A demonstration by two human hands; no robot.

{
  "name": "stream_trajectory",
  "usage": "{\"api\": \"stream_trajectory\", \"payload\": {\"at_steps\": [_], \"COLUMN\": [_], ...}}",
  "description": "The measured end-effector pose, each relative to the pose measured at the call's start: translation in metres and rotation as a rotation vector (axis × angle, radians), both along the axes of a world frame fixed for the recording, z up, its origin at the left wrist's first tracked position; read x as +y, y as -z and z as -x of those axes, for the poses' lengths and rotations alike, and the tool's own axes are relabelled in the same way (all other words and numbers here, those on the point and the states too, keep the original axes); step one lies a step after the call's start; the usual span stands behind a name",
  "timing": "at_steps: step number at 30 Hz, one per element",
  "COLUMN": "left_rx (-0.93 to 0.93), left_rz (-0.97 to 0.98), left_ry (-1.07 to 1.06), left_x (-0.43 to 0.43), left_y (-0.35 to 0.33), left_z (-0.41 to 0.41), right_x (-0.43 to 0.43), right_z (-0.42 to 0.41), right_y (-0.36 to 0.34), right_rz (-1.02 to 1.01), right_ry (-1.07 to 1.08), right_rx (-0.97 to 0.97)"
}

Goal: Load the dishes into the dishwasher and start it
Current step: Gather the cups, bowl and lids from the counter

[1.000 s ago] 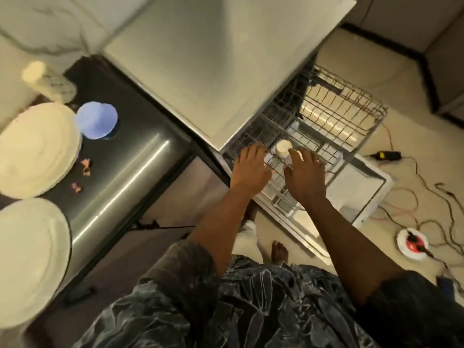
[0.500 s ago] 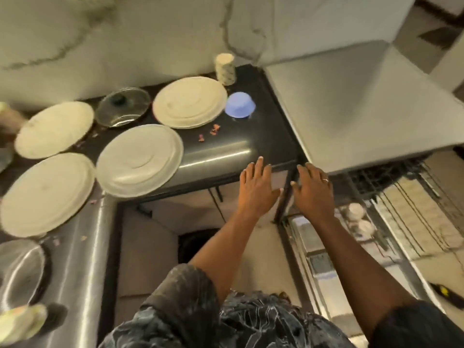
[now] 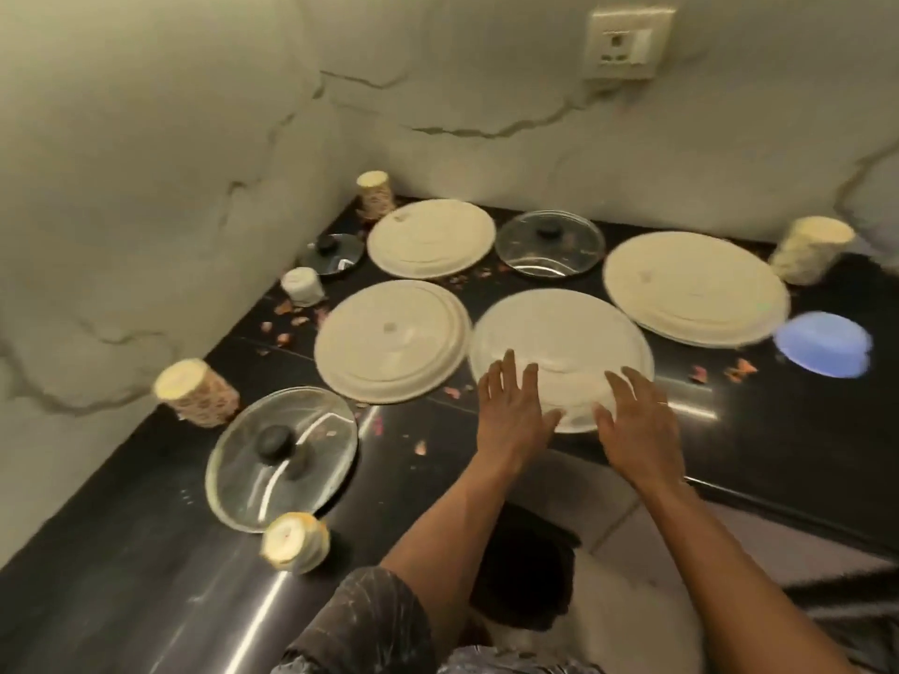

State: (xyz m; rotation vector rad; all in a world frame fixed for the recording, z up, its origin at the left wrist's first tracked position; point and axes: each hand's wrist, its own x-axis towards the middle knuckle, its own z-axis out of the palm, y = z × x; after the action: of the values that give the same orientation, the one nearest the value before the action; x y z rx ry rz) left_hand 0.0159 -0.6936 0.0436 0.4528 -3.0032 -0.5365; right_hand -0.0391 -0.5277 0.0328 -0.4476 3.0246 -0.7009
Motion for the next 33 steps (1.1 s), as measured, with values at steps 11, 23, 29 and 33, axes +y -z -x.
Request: {"api": "stream_trajectory", "payload": {"at_steps": [11,23,29,33], "left_rx": [-0.008,0.011,0.021,0.007], "left_rz": [-0.038,-0.087,-0.118,-0.182], "left_ry": [-0.391,-0.887,-0.998,-1.044], "left_x": [-0.142,-0.209,-0.226,-0.24], "left_y": [-0.008,-0.019,-0.016,-0.012], "left_z": [-0.025,-0.061,-0.07,-0.075], "right_x": [-0.189,-0.346,-0.434,-0.491], "right_z": [0.027,0.049,0.059,0.075], "right_y": [0.0,-0.011,-0.028,-0.031], "right_rz": [0.009,-0.049,-0.062,-0.111], "right_ry": [-0.372,-0.921,-1.042,-1.051], "right_rx": [-0.047,0.009,0.065,0.08]}}
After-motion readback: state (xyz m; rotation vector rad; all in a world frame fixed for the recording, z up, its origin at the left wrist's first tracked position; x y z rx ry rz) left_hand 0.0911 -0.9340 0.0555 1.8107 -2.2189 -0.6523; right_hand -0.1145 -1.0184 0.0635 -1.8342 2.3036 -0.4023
